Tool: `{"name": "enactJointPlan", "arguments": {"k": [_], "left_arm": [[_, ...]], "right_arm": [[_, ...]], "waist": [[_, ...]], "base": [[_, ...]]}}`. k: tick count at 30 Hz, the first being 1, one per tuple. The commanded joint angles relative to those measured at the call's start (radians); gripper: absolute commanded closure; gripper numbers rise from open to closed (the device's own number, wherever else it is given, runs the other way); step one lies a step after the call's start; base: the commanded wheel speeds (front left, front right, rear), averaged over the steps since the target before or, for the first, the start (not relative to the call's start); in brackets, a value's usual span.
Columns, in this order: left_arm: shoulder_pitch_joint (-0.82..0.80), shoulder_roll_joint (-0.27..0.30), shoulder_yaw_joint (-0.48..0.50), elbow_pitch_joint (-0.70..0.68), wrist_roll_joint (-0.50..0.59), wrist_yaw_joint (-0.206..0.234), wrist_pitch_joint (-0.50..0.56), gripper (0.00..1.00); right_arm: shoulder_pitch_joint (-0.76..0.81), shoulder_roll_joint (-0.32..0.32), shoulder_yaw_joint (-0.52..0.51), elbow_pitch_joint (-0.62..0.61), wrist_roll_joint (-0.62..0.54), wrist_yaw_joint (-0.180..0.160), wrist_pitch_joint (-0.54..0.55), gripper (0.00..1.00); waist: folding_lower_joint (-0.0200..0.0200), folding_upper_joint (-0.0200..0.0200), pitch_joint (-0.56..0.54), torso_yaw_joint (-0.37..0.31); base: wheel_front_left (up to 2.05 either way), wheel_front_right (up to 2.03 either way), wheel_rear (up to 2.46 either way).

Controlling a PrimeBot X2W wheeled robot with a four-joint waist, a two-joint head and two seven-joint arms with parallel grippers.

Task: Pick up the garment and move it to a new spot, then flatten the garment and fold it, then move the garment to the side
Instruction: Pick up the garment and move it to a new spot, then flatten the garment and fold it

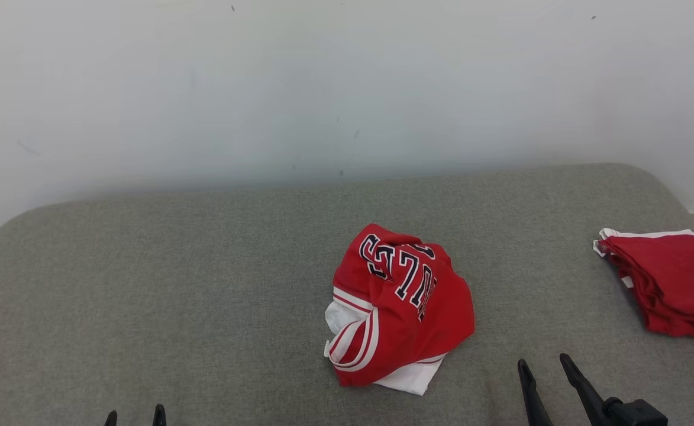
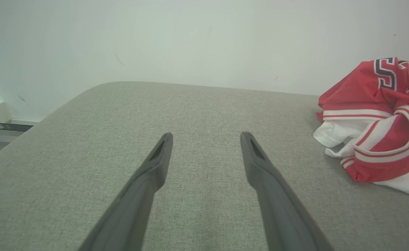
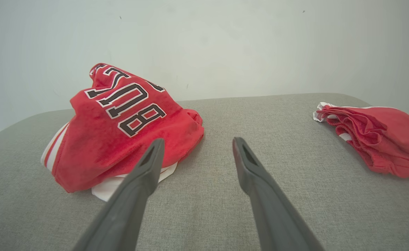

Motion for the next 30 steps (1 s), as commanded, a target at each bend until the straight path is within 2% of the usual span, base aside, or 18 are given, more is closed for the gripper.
{"name": "enactJointPlan", "arguments": {"k": [1,30], "left_arm": [[0.01,-0.003,0.002,-0.004,0.001,-0.006,-0.003,0.0],[-0.009,-0.003,-0.023,0.006,-0.019,-0.006,-0.003,0.0]], "right_arm": [[0.007,0.003,-0.001,0.001,0.001,-0.003,-0.003,0.0],[-0.019,0.009,0.023,0.012,-0.003,-0.003,-0.008,0.0]], "waist": [[0.0001,0.0,0.0,-0.001],[0.0001,0.0,0.022,-0.027]], "base": [[0.0,0.0,0.0],[0.0,0.0,0.0]]}}
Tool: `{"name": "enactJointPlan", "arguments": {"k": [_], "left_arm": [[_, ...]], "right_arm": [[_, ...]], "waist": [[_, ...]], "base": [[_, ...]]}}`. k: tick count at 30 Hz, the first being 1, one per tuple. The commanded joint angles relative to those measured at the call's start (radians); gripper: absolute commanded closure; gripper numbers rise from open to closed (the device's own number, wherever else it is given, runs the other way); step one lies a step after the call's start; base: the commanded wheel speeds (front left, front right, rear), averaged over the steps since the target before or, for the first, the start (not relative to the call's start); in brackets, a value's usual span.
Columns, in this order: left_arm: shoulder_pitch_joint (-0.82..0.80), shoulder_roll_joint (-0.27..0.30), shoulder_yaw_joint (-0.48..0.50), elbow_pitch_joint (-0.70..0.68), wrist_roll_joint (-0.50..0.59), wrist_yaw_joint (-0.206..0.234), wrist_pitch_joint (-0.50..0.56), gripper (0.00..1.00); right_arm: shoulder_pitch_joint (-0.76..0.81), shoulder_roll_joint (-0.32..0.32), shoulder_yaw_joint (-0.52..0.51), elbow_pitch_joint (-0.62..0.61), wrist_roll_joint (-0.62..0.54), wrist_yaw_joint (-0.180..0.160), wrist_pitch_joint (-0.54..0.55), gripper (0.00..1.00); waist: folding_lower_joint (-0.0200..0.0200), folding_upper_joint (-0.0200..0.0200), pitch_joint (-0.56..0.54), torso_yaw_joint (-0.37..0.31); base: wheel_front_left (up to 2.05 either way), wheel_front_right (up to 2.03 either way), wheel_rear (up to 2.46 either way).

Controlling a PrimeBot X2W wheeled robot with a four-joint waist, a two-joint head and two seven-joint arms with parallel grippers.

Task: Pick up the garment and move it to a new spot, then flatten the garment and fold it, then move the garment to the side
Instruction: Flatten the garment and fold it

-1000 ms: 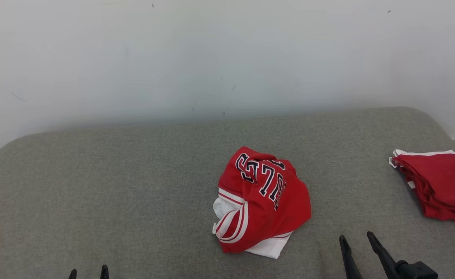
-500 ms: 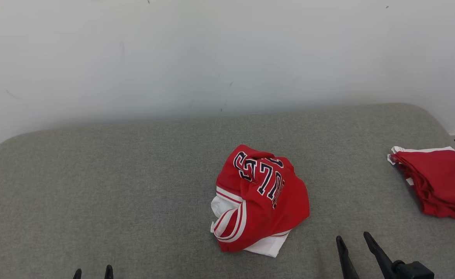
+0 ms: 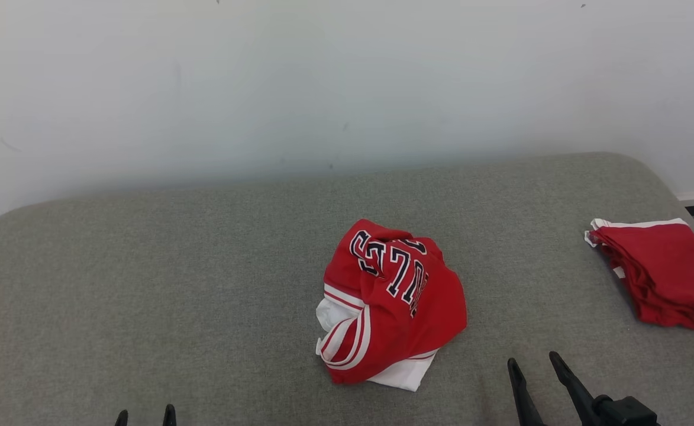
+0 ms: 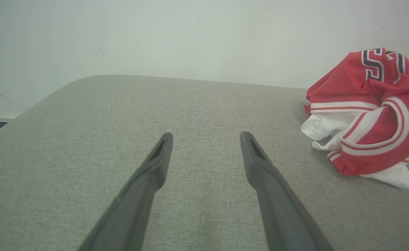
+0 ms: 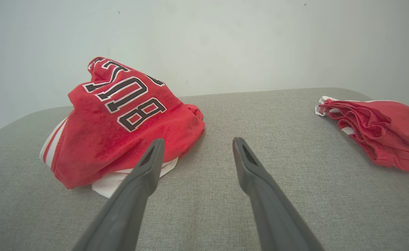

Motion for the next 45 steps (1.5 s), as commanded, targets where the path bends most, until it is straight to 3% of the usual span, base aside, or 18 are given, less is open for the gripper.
{"name": "enactJointPlan", "arguments": {"k": [1,14,26,45], "left_arm": [[-0.009,0.003,-0.003,0.001,-0.011,0.001,-0.003,0.0],[-0.058,0.015,-0.065,-0.011,-0.035,0.001,-0.003,0.0],[-0.192,0.1,-0.37,0.103,-0.206,0.001,0.056,0.0],[-0.32,0.118,-0.426,0.323,-0.356,0.001,0.054,0.0]], "right_arm": [[-0.008,0.002,0.003,0.001,0.0,-0.003,-0.006,0.0],[-0.017,-0.003,0.014,0.004,0.008,-0.003,-0.007,0.0],[-0.037,-0.001,0.037,0.008,0.01,-0.003,-0.007,0.0],[-0.067,-0.003,0.052,0.005,0.017,-0.003,-0.009,0.0]], "waist": [[0.0,0.0,0.003,-0.006],[0.0,0.0,0.014,-0.066],[0.0,0.0,0.044,-0.177],[0.0,0.0,0.109,-0.345]], "base": [[0.0,0.0,0.0],[0.0,0.0,0.0],[0.0,0.0,0.0],[0.0,0.0,0.0]]}}
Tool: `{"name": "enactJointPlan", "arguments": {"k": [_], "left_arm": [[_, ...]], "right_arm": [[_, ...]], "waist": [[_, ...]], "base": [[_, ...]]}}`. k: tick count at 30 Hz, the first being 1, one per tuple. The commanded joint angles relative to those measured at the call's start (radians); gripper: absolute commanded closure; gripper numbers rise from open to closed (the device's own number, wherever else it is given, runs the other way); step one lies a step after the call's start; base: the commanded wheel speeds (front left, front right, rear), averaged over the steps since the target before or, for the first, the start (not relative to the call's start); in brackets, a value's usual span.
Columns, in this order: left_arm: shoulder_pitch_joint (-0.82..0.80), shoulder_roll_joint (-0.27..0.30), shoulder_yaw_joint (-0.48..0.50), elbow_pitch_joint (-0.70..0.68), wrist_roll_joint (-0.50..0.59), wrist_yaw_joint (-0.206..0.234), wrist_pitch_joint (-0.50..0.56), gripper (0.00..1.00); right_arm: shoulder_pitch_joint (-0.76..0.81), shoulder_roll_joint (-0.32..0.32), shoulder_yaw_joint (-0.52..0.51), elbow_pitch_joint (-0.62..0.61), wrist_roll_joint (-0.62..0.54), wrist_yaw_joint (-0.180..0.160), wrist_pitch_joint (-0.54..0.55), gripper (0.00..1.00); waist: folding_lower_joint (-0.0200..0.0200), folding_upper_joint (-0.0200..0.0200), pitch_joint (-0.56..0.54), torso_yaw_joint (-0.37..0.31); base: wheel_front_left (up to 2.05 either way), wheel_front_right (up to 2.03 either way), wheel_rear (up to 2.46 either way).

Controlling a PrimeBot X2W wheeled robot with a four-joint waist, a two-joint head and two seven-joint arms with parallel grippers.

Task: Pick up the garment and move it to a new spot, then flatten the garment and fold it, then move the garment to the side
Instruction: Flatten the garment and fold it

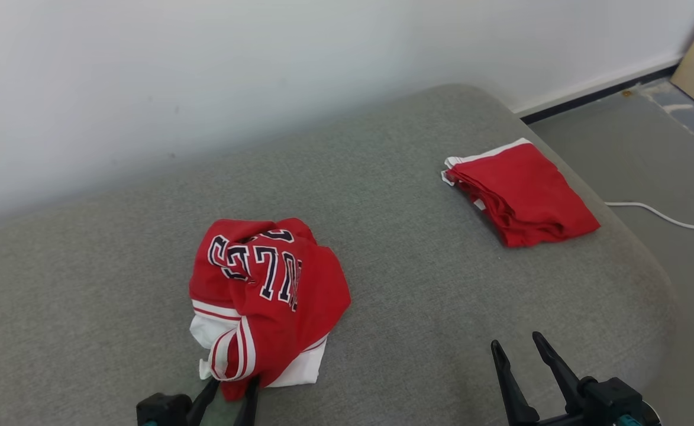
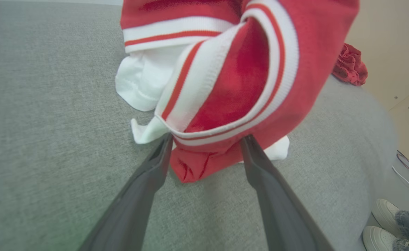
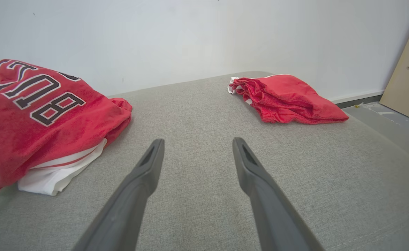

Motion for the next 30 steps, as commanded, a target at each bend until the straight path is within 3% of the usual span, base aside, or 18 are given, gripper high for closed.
{"name": "enactJointPlan", "arguments": {"k": [1,8,9,10,11,21,30], "left_arm": [[-0.022,-0.001,-0.004,0.01,-0.009,0.001,-0.006,0.0],[-0.073,-0.015,-0.03,0.022,-0.046,0.001,-0.012,0.0],[-0.083,-0.017,-0.036,0.018,-0.052,0.001,-0.018,0.55],[-0.093,-0.017,-0.043,0.013,-0.055,0.001,-0.021,0.74],[-0.103,-0.019,-0.051,0.008,-0.06,0.001,-0.026,1.0],[-0.249,-0.037,-0.1,-0.153,-0.06,0.001,-0.056,1.0],[-0.492,-0.097,-0.183,-0.279,-0.122,0.001,-0.023,1.0]], "right_arm": [[-0.009,0.002,0.0,0.0,0.007,-0.003,-0.006,0.0],[-0.014,0.007,-0.001,-0.001,0.008,-0.003,-0.006,0.0],[-0.014,0.007,-0.003,-0.001,0.008,-0.003,-0.006,0.0],[-0.015,0.008,-0.004,-0.002,0.008,-0.003,-0.006,0.0],[-0.014,0.009,-0.005,-0.002,0.008,-0.003,-0.006,0.0],[-0.008,0.019,-0.006,-0.002,0.002,-0.003,-0.006,0.0],[-0.017,0.029,0.005,0.005,0.002,-0.003,-0.006,0.0]], "waist": [[-0.0001,-0.0001,0.021,-0.027],[-0.0001,-0.0001,0.032,-0.041],[-0.0001,-0.0001,0.033,-0.041],[-0.0001,-0.0001,0.033,-0.041],[-0.0001,-0.0001,0.034,-0.04],[-0.0001,-0.0001,0.022,-0.017],[-0.0001,-0.0001,0.012,-0.009]], "base": [[0.0,0.0,0.0],[0.0,0.0,0.0],[0.0,0.0,0.0],[0.0,0.0,0.0],[0.0,0.0,0.0],[0.0,0.0,0.0],[0.0,0.0,0.0]]}}
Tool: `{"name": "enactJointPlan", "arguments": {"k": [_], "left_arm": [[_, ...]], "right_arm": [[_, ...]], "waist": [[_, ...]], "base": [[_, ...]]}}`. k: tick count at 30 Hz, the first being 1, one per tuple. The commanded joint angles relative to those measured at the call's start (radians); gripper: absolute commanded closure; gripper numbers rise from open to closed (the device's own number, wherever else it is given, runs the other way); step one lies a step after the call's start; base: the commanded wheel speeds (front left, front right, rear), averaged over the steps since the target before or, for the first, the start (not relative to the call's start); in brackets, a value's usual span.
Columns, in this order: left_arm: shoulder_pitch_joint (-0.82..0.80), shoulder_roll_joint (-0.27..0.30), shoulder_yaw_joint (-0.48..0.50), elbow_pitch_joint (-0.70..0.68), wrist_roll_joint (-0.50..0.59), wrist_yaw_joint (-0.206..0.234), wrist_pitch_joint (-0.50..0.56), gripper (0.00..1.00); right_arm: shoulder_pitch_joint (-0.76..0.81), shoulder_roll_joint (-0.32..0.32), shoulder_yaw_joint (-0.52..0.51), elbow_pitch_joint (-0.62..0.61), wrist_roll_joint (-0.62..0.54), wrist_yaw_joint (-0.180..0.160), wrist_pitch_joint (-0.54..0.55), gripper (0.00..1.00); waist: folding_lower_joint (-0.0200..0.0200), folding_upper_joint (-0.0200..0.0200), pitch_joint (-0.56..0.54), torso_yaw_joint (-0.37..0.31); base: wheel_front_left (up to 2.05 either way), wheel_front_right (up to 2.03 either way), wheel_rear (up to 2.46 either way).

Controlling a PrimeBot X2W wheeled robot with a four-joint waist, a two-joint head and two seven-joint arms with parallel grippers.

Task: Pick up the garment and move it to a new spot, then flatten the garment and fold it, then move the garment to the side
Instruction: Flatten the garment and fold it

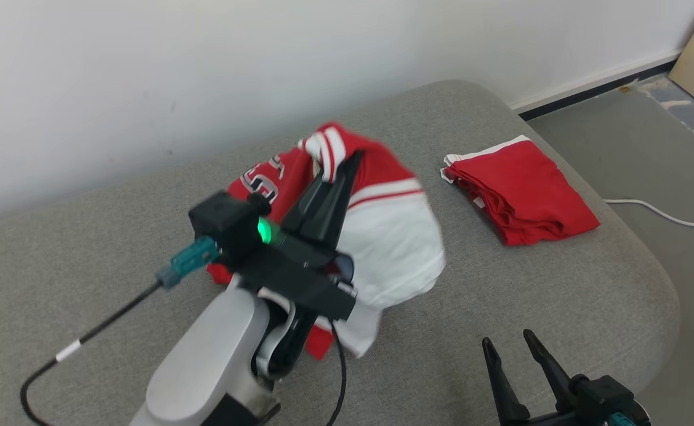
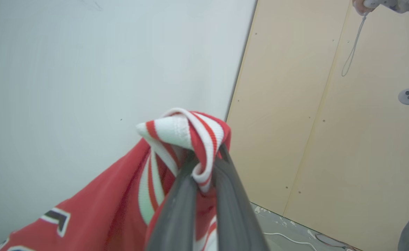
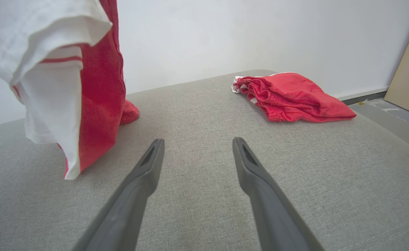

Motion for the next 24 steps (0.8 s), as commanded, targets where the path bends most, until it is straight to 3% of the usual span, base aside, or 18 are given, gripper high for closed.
{"name": "enactJointPlan", "arguments": {"k": [1,7,11,20,24], "left_arm": [[-0.031,-0.007,-0.003,-0.01,-0.011,0.001,-0.001,1.0],[-0.146,-0.036,0.027,-0.067,-0.073,0.008,-0.026,1.0],[-0.151,-0.045,0.06,-0.1,-0.107,0.055,-0.036,1.0],[0.085,0.004,0.068,0.043,-0.099,0.182,-0.032,1.0],[0.174,0.028,0.082,0.071,-0.115,0.194,-0.032,1.0]], "right_arm": [[-0.008,0.004,0.001,0.001,0.001,-0.003,-0.004,0.0],[-0.002,0.009,-0.002,0.004,-0.001,-0.003,-0.004,0.0],[0.005,0.01,-0.005,0.002,0.001,-0.003,-0.004,0.0],[0.015,-0.003,-0.001,-0.004,0.005,-0.003,-0.004,0.0],[0.014,-0.009,-0.002,-0.005,0.004,-0.003,-0.005,0.0]], "waist": [[0.0,-0.0001,0.0,-0.001],[0.0,-0.0001,-0.006,0.003],[0.0,-0.0001,-0.007,0.022],[0.0,-0.0001,0.012,0.122],[0.0,-0.0001,0.017,0.163]], "base": [[0.0,0.0,0.0],[0.0,0.0,0.0],[0.0,0.0,0.0],[0.0,0.0,0.0],[0.0,0.0,0.0]]}}
